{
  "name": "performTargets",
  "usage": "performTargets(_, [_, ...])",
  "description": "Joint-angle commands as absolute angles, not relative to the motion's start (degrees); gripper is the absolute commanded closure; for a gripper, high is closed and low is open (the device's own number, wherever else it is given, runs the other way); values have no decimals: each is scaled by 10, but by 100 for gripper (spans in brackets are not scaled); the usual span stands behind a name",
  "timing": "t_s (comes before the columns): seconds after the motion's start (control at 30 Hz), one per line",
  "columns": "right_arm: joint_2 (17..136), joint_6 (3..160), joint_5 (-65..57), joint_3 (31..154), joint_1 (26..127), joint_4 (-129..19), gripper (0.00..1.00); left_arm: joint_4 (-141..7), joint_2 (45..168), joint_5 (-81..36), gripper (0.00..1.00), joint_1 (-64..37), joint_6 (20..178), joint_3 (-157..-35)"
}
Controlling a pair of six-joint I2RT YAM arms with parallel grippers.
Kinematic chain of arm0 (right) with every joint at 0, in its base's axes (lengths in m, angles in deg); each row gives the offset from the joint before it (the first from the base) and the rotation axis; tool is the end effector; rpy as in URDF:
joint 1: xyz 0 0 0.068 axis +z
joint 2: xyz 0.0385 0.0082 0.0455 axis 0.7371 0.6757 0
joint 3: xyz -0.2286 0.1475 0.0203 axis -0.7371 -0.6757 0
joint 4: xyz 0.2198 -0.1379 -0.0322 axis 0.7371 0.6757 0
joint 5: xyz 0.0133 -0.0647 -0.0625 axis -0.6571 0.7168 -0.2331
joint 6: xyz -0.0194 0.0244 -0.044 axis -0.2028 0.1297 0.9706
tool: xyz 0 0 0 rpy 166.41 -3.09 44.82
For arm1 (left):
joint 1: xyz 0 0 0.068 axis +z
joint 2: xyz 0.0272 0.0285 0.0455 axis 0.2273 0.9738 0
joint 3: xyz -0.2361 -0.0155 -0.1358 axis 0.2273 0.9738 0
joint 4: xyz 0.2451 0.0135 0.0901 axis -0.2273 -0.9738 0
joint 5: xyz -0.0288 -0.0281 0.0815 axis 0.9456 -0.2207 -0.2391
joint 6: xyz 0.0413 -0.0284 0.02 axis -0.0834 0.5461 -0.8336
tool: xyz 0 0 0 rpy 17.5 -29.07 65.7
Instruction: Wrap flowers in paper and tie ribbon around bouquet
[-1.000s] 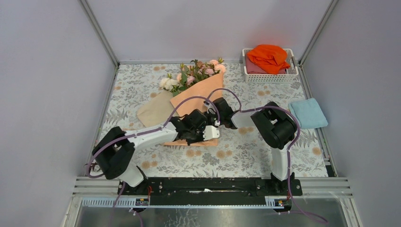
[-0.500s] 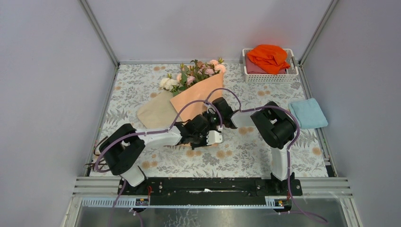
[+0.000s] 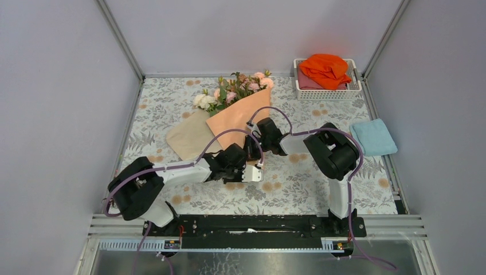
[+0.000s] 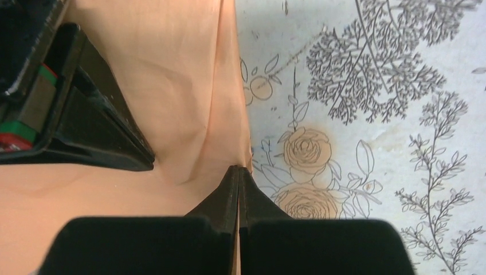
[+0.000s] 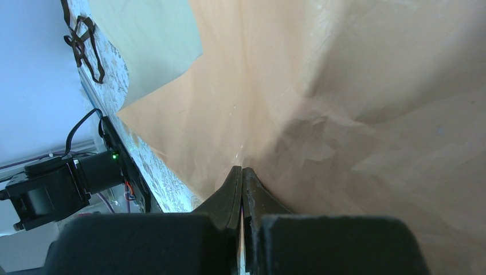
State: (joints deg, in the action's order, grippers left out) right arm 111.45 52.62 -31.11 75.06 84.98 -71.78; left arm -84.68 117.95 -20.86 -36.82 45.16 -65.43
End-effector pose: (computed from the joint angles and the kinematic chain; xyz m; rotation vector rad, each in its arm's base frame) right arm 0.3013 0.2566 0.1088 -0.3885 2.4850 1.2990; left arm 0.1715 -0.2135 0.1496 1.9382 1.7876 -0.2766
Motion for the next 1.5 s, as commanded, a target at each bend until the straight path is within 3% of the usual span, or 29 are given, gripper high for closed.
performTargets(0.0, [1156, 579, -198, 737, 847, -636, 100, -963, 1186, -252, 100, -358, 425, -604])
performTargets(0.33, [1151, 584, -193, 732, 847, -632, 100, -1069, 1136, -277, 100, -343, 369, -564])
performTargets(0.67, [1150, 583, -194, 732, 847, -636, 100, -1075, 1152, -300, 100, -295, 357, -541])
performTargets(1.07, [1150, 588, -190, 731, 847, -630, 100, -1123, 1078, -328, 100, -267, 324, -526])
performTargets(1.23, [1153, 589, -192, 731, 847, -632, 100, -1112, 1058, -304, 100, -156, 357, -572])
performTargets(1.27, [1154, 589, -193, 732, 847, -634, 100, -1105, 1059, -282, 98, -112, 381, -598])
performTargets(1.33, [1157, 586, -194, 730, 847, -639, 100, -1081, 1062, -226, 77, -20, 466, -661])
performTargets(1.4, [1159, 584, -195, 729, 847, -646, 100, -1045, 1067, -178, 40, 65, 582, -716])
performTargets(1.43, [1161, 582, -197, 729, 847, -648, 100, -1023, 1071, -167, 27, 102, 647, -727])
performTargets(1.47, [1162, 583, -199, 731, 847, -649, 100, -1005, 1083, -158, 21, 133, 718, -736])
